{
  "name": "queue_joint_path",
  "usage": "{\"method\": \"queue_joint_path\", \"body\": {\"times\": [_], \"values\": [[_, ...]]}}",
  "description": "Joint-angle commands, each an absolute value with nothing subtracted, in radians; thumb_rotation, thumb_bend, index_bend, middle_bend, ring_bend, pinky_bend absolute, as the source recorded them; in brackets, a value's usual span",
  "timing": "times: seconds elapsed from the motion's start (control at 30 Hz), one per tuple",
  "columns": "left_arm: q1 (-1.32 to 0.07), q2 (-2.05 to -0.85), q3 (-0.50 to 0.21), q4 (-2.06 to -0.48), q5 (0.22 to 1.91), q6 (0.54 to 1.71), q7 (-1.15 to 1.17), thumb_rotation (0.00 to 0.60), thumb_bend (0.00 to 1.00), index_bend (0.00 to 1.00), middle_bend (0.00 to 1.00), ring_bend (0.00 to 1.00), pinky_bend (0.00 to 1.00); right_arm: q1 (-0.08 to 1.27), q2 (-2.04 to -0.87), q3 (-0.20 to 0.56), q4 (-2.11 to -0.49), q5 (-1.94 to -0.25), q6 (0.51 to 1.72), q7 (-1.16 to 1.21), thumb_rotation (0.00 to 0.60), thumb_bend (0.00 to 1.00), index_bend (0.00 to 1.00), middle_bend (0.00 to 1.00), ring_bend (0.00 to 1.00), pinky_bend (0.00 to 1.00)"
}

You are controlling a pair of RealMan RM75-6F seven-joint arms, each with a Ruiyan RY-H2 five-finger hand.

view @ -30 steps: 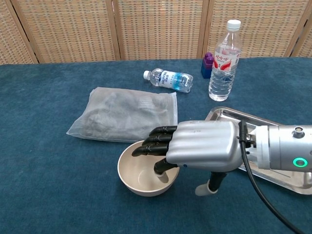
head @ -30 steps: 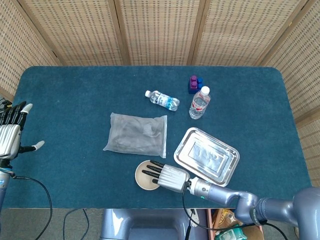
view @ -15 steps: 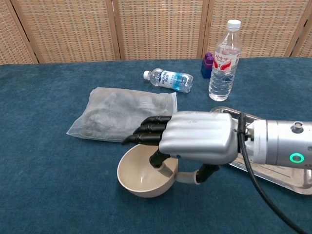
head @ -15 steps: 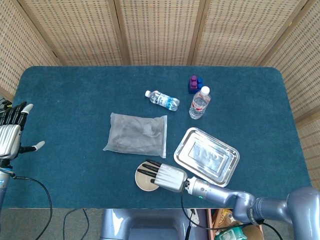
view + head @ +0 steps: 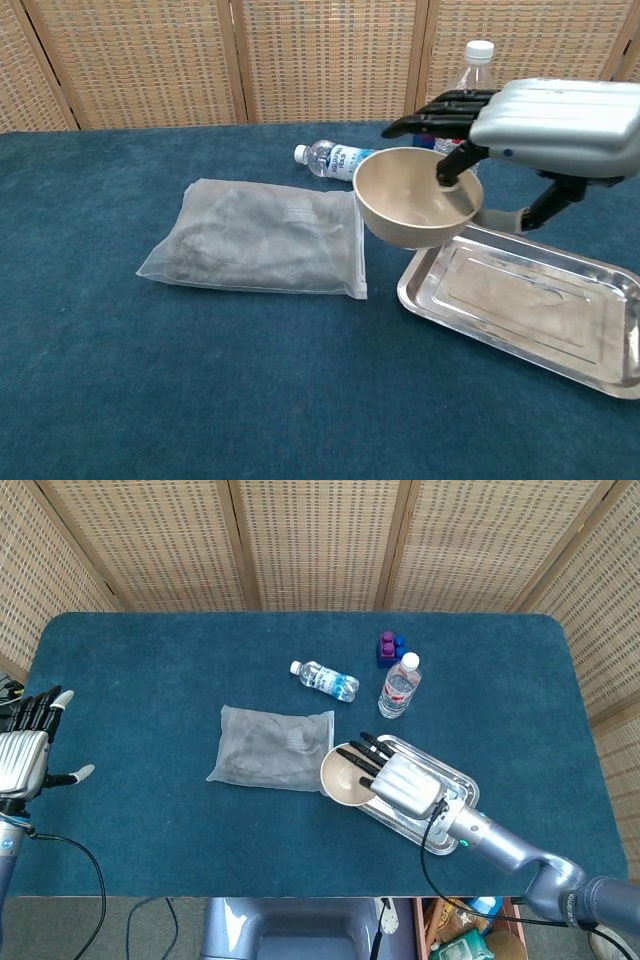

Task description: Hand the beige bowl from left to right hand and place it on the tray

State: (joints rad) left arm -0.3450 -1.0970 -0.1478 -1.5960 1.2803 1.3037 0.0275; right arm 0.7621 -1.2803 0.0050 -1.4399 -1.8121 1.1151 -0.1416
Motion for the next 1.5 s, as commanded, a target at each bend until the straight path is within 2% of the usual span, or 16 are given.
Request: {"method": "queue_joint_path", "body": {"times": [0.03, 0.4, 0.73, 0.83, 0.87, 0.93, 1.0, 1.23, 1.5], "values": [[-0.345, -1.098, -0.148, -1.598, 1.281, 1.303, 0.031, 0.600, 0.00, 0.00, 0.00, 0.00, 0.00, 0.717, -1.268, -0.024, -1.350, -1.788, 1.144, -0.091, 0.600, 0.44, 0.58, 0.00, 0.00, 0.00], [-0.340, -1.106, -0.146, -1.611, 1.298, 1.306, 0.055, 0.600, 0.00, 0.00, 0.00, 0.00, 0.00, 0.657, -1.362, -0.082, -1.124, -1.786, 1.167, -0.003, 0.600, 0.44, 0.58, 0.00, 0.00, 0.00], [-0.339, -1.106, -0.144, -1.615, 1.306, 1.298, 0.055, 0.600, 0.00, 0.00, 0.00, 0.00, 0.00, 0.626, -1.393, -0.120, -1.053, -1.813, 1.199, 0.012, 0.600, 0.43, 0.58, 0.00, 0.00, 0.00], [-0.338, -1.105, -0.144, -1.614, 1.308, 1.295, 0.051, 0.600, 0.00, 0.00, 0.00, 0.00, 0.00, 0.621, -1.392, -0.122, -1.057, -1.815, 1.202, -0.005, 0.600, 0.23, 0.42, 0.00, 0.00, 0.00], [-0.338, -1.104, -0.144, -1.614, 1.309, 1.294, 0.049, 0.600, 0.00, 0.00, 0.00, 0.00, 0.00, 0.619, -1.391, -0.122, -1.061, -1.815, 1.205, -0.011, 0.600, 0.13, 0.33, 0.00, 0.00, 0.00], [-0.338, -1.104, -0.144, -1.615, 1.311, 1.293, 0.048, 0.600, 0.00, 0.00, 0.00, 0.00, 0.00, 0.611, -1.385, -0.119, -1.081, -1.809, 1.211, -0.033, 0.600, 0.03, 0.20, 0.00, 0.00, 0.00], [-0.338, -1.104, -0.144, -1.616, 1.313, 1.293, 0.047, 0.600, 0.00, 0.00, 0.00, 0.00, 0.00, 0.607, -1.379, -0.115, -1.094, -1.806, 1.217, -0.046, 0.600, 0.02, 0.16, 0.00, 0.00, 0.00], [-0.331, -1.098, -0.143, -1.620, 1.323, 1.299, 0.033, 0.600, 0.00, 0.00, 0.00, 0.00, 0.00, 0.556, -1.310, -0.090, -1.187, -1.799, 1.323, -0.132, 0.600, 0.02, 0.13, 0.00, 0.00, 0.00], [-0.279, -1.087, -0.105, -1.625, 1.369, 1.353, 0.003, 0.600, 0.00, 0.00, 0.00, 0.00, 0.00, 0.383, -1.217, -0.060, -1.360, -1.660, 1.482, -0.129, 0.600, 0.00, 0.02, 0.00, 0.00, 0.00]]}}
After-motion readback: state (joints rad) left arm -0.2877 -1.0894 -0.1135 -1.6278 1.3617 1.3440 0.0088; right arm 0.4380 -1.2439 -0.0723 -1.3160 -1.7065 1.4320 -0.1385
